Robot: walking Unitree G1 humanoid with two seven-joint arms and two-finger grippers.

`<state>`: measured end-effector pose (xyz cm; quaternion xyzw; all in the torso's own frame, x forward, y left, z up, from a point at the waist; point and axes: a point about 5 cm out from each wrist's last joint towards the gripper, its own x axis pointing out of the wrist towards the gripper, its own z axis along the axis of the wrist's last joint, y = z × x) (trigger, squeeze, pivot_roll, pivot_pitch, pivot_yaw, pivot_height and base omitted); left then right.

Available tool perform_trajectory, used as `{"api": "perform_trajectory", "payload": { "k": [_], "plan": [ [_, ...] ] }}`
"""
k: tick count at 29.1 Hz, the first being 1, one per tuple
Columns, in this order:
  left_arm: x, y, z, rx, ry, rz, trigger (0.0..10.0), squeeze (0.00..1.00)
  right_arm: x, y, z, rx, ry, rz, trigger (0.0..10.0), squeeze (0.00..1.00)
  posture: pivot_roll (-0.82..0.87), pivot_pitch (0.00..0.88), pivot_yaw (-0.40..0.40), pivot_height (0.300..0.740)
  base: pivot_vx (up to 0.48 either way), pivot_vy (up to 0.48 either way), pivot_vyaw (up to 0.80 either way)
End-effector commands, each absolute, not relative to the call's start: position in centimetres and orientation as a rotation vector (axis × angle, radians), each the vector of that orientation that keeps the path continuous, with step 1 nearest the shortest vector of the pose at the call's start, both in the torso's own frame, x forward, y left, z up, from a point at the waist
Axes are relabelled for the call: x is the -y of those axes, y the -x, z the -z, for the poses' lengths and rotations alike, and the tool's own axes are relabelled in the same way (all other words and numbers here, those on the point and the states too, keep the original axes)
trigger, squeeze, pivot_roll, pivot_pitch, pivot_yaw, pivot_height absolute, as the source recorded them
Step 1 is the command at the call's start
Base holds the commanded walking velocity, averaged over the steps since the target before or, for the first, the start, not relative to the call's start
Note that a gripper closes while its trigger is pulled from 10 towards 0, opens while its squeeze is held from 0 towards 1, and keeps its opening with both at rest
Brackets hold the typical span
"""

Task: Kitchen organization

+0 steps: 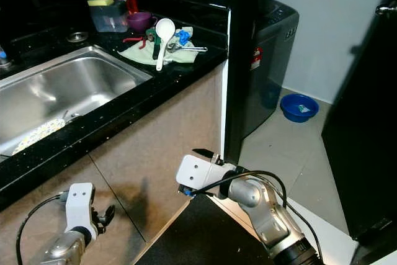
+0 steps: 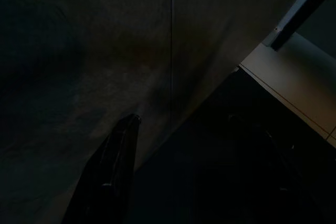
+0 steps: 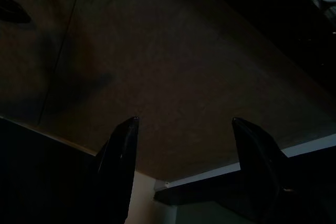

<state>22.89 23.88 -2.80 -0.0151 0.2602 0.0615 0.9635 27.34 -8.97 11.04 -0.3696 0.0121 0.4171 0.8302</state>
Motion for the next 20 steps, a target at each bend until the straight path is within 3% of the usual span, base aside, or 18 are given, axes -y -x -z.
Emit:
{"api": "perform_trajectory", "payload": {
  "k": [1, 20],
  "plan": [
    [-24.07, -22.76, 2.90, -0.533, 0.028, -0.131, 10.0, 0.00, 9.02, -27.43, -11.05, -0.024, 0.774, -0.886, 10.0, 0.00, -0.02, 0.000, 0.023, 0.740, 0.000, 0.000, 0.00],
    [-24.37, -22.70, 2.97, -0.539, 0.028, -0.137, 10.0, 0.00, 8.89, -27.53, -11.14, -0.022, 0.773, -0.886, 10.0, 0.00, -0.02, 0.000, 0.025, 0.740, 0.000, 0.000, 0.00]
  ]
}}
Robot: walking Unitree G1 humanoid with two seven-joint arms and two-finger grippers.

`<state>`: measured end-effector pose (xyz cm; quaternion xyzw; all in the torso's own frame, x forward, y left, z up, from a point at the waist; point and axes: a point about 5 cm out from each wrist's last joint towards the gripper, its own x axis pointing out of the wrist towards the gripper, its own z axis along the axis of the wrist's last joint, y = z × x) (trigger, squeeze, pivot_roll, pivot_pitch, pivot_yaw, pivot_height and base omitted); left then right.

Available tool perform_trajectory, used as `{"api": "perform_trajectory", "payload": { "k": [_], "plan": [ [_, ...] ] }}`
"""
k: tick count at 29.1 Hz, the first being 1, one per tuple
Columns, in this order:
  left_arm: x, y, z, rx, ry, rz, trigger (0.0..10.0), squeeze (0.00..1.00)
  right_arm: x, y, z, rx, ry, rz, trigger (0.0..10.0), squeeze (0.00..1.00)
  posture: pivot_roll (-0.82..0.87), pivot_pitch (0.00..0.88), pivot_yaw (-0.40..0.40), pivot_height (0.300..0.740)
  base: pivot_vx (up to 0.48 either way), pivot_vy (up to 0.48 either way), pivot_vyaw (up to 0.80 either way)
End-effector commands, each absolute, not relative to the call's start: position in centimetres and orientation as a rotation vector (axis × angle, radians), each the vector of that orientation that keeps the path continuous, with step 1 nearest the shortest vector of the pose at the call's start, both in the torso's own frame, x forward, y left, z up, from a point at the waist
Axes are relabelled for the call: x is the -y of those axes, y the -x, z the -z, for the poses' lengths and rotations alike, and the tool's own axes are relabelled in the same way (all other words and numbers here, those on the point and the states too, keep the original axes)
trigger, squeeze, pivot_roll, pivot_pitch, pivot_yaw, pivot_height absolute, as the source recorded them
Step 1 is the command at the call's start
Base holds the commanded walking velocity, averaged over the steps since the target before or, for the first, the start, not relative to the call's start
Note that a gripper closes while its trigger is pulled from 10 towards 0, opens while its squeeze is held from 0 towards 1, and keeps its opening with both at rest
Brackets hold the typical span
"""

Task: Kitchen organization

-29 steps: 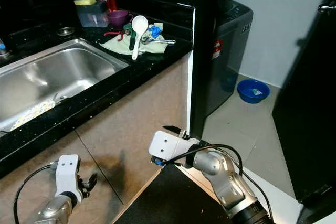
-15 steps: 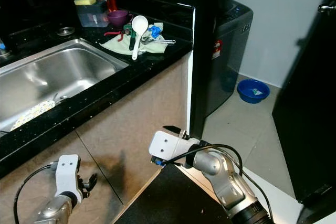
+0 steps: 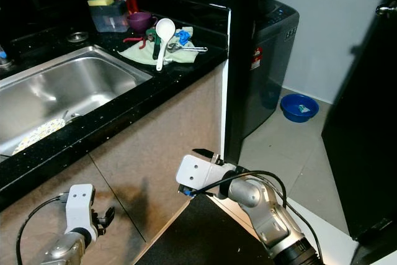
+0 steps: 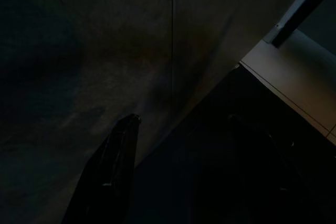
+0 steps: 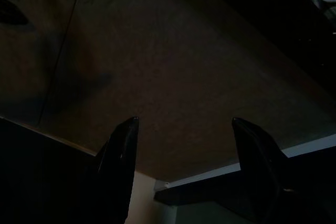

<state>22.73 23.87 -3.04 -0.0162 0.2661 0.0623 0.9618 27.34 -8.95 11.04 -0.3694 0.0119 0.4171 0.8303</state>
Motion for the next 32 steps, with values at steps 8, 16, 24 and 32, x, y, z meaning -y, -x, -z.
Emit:
{"api": "perform_trajectory", "payload": {
  "k": [8, 16, 24, 32],
  "plan": [
    [-24.42, -22.75, 2.96, -0.538, 0.032, -0.141, 10.0, 0.00, 8.91, -27.64, -11.17, -0.024, 0.773, -0.886, 10.0, 0.00, -0.02, 0.000, 0.021, 0.740, 0.000, 0.000, 0.00],
    [-24.45, -22.86, 2.88, -0.534, 0.033, -0.144, 10.0, 0.00, 8.84, -27.75, -11.19, -0.024, 0.773, -0.886, 10.0, 0.00, -0.02, 0.000, 0.024, 0.740, 0.000, 0.000, 0.00],
    [-24.45, -22.93, 2.81, -0.530, 0.032, -0.145, 10.0, 0.00, 8.82, -27.75, -11.21, -0.022, 0.773, -0.886, 10.0, 0.00, -0.01, 0.000, 0.025, 0.740, 0.000, 0.000, 0.00],
    [-24.36, -22.93, 2.81, -0.530, 0.031, -0.142, 10.0, 0.00, 8.86, -27.69, -11.14, -0.023, 0.773, -0.887, 10.0, 0.00, -0.01, 0.000, 0.026, 0.740, 0.000, 0.000, 0.00]
  ]
}}
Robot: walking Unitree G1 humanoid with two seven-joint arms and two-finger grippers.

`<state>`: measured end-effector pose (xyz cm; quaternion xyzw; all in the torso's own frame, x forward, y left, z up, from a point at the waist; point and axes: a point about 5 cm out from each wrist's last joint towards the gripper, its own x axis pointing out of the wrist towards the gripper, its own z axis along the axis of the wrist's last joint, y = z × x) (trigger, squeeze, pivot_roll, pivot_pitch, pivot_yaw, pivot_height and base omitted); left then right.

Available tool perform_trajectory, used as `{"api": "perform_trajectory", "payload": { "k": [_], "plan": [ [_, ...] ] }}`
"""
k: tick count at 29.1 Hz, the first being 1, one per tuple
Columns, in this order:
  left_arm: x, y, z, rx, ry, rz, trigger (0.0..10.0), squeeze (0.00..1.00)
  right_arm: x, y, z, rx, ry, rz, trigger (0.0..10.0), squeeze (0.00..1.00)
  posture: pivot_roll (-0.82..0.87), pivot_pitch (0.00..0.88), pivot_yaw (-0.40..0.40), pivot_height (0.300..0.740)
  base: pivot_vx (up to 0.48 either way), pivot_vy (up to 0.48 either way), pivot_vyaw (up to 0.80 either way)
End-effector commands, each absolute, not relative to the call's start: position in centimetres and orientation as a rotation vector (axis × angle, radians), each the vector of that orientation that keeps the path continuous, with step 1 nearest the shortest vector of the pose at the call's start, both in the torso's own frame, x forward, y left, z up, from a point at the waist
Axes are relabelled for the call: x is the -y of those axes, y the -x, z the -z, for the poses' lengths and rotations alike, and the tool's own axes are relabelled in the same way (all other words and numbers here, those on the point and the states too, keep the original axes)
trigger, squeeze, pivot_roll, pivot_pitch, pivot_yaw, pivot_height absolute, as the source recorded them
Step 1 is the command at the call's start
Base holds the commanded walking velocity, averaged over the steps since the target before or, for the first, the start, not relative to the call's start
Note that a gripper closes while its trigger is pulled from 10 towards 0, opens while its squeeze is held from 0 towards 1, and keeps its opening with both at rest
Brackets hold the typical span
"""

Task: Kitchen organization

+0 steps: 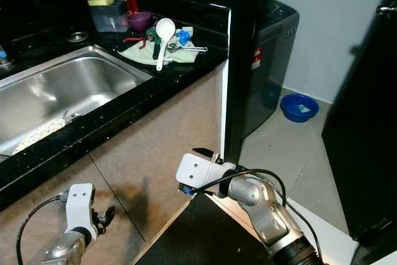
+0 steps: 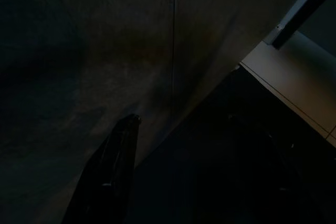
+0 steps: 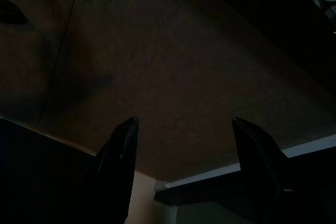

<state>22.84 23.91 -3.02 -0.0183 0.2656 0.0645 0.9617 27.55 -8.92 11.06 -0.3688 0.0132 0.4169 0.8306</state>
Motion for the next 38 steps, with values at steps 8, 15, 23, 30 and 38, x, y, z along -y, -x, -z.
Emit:
{"api": "perform_trajectory", "payload": {
  "k": [8, 15, 23, 30, 38],
  "plan": [
    [-24.28, -22.88, 2.86, -0.532, 0.030, -0.139, 10.0, 0.00, 8.86, -27.62, -11.04, -0.024, 0.773, -0.887, 10.0, 0.00, -0.01, 0.000, 0.024, 0.740, 0.000, 0.000, 0.00],
    [-24.10, -22.88, 2.88, -0.531, 0.030, -0.135, 10.0, 0.00, 8.92, -27.59, -10.97, -0.025, 0.773, -0.886, 10.0, 0.00, -0.02, 0.000, 0.024, 0.740, 0.000, 0.000, 0.00],
    [-24.05, -22.86, 2.91, -0.531, 0.031, -0.136, 10.0, 0.00, 8.99, -27.59, -10.99, -0.025, 0.774, -0.886, 10.0, 0.00, -0.02, 0.000, 0.018, 0.740, 0.000, 0.000, 0.00],
    [-24.13, -22.83, 2.92, -0.530, 0.035, -0.141, 10.0, 0.00, 9.07, -27.64, -11.05, -0.026, 0.774, -0.886, 10.0, 0.00, -0.01, 0.000, 0.014, 0.740, 0.000, 0.000, 0.00],
    [-24.06, -22.89, 2.88, -0.525, 0.037, -0.145, 10.0, 0.00, 9.13, -27.68, -11.04, -0.026, 0.774, -0.886, 10.0, 0.00, -0.01, 0.000, 0.008, 0.740, 0.000, 0.000, 0.00]
  ]
}}
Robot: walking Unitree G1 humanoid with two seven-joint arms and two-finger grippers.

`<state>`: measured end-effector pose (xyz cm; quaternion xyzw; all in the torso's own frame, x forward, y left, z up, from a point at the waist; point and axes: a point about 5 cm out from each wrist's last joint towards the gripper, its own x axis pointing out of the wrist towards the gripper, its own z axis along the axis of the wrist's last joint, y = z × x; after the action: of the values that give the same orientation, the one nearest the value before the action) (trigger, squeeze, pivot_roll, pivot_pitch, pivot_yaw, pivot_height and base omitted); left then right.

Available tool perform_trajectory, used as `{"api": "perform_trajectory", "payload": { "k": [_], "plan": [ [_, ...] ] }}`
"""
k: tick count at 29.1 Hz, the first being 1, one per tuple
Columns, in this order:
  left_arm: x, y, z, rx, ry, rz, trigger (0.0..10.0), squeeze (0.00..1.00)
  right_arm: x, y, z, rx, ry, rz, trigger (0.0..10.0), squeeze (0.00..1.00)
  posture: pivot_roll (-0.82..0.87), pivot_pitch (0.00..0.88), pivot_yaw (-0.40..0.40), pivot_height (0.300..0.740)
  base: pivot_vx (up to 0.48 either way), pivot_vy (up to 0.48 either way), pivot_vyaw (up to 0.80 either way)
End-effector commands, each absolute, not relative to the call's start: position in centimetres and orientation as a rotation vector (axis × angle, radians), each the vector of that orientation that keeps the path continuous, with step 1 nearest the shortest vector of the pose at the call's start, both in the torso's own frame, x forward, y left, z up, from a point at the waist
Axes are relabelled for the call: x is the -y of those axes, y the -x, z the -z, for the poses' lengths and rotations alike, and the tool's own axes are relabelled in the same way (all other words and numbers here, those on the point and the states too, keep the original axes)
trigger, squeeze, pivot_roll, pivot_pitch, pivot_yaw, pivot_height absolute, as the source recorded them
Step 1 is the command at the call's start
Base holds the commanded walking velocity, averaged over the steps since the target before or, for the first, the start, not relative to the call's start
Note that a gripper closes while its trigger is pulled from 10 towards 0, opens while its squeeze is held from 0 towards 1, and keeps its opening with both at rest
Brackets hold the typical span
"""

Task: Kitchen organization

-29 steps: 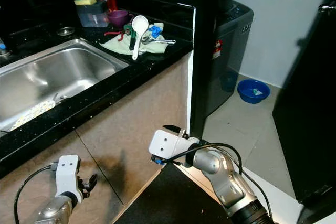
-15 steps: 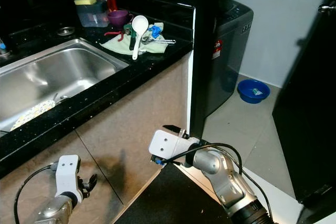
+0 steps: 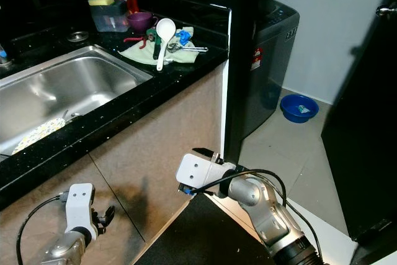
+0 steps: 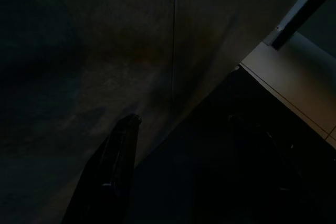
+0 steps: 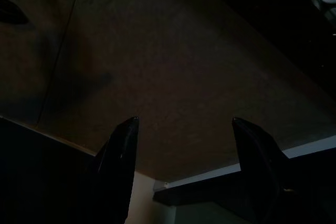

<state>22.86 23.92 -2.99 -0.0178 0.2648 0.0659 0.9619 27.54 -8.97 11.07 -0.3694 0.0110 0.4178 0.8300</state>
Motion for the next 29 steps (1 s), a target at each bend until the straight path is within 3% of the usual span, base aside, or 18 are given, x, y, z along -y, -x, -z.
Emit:
{"api": "perform_trajectory", "payload": {
  "k": [1, 29],
  "plan": [
    [-24.07, -22.89, 2.88, -0.525, 0.038, -0.145, 10.0, 0.00, 9.12, -27.68, -11.03, -0.026, 0.774, -0.886, 10.0, 0.00, -0.01, 0.000, 0.010, 0.740, 0.000, 0.000, 0.00],
    [-24.10, -23.02, 2.67, -0.518, 0.036, -0.147, 10.0, 0.00, 9.10, -27.67, -11.11, -0.024, 0.773, -0.887, 10.0, 0.00, -0.01, 0.000, 0.013, 0.740, 0.000, 0.000, 0.00]
  ]
}}
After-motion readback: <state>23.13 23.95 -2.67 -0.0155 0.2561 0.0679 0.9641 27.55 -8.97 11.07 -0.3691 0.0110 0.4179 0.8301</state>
